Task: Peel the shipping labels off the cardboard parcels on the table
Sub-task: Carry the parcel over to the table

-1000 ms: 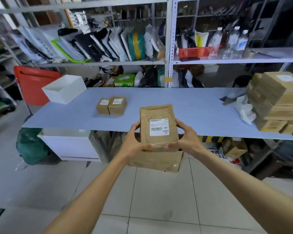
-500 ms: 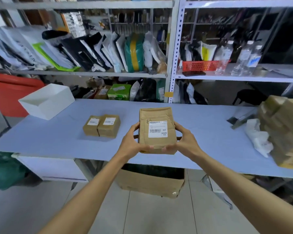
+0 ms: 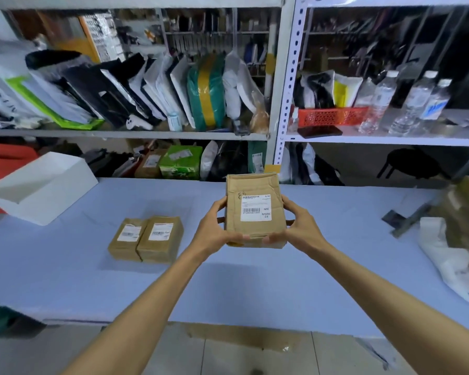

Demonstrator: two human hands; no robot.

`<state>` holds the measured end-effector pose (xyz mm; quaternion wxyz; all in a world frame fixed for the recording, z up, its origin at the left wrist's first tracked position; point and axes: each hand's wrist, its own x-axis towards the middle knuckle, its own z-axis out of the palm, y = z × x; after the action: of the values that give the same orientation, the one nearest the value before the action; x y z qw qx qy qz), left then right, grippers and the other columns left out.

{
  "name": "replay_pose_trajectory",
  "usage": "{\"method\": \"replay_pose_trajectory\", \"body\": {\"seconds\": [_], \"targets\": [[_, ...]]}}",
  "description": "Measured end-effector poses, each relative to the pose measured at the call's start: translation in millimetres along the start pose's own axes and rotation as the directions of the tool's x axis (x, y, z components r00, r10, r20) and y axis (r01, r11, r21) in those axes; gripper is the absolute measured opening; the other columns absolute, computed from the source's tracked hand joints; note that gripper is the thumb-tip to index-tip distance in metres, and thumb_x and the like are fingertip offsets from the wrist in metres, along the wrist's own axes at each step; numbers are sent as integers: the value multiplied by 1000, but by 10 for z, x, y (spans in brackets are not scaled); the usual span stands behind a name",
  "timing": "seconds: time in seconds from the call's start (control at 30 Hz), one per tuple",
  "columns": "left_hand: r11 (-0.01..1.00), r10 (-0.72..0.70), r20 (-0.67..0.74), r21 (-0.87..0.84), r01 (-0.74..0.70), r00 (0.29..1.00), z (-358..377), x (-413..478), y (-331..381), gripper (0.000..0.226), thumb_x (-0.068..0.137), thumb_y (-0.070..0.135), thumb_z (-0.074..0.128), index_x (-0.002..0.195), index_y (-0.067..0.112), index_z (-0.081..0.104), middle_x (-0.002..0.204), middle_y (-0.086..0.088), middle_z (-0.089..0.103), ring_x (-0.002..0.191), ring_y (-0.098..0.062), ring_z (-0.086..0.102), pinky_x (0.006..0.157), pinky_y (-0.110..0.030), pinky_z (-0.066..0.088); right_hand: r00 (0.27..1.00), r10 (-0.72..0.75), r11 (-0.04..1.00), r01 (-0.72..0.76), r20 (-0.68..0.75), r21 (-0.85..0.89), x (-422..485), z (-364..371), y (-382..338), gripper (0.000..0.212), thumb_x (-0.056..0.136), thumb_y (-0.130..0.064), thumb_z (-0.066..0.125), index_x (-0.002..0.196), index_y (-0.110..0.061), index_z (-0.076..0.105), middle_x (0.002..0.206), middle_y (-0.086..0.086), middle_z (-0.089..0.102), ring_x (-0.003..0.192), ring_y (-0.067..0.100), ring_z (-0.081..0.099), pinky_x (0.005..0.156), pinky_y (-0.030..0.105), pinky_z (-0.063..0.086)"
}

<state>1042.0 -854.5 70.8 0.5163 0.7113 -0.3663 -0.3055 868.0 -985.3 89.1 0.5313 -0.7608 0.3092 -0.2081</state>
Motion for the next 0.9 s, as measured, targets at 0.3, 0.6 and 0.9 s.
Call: {"method": "replay_pose_trajectory", "body": {"seconds": [0.3, 0.6, 0.9], "targets": [[998, -63, -39, 1, 63, 997, -31, 673, -176, 105, 54, 20, 92, 142, 30, 36, 140, 10, 46, 118, -17, 52, 83, -41, 58, 998, 17, 1000, -17, 57, -7, 760, -17, 223, 98, 51, -10, 85, 138, -34, 46, 123, -14, 61, 109, 13, 60, 76, 25, 58], [995, -101, 10, 14, 101, 995, -245, 958, -415, 106, 55, 12, 92, 143, 31, 35, 142, 12, 44, 118, -16, 53, 73, -34, 60, 994, 54, 998, -50, 94, -37, 1099, 206, 424, 94, 64, -9, 86, 142, -33, 39, 127, -12, 57, 113, 10, 57, 82, 20, 54], [980, -193, 77, 54, 189, 978, -92, 846, -1067, 111, 54, 16, 93, 145, 28, 32, 142, 11, 44, 119, -16, 54, 77, -34, 59, 980, 176, 982, -168, 98, -80, 1008, 491, 1025, 103, 53, -25, 94, 140, -21, 40, 128, -13, 54, 115, 6, 53, 83, 21, 51]]}}
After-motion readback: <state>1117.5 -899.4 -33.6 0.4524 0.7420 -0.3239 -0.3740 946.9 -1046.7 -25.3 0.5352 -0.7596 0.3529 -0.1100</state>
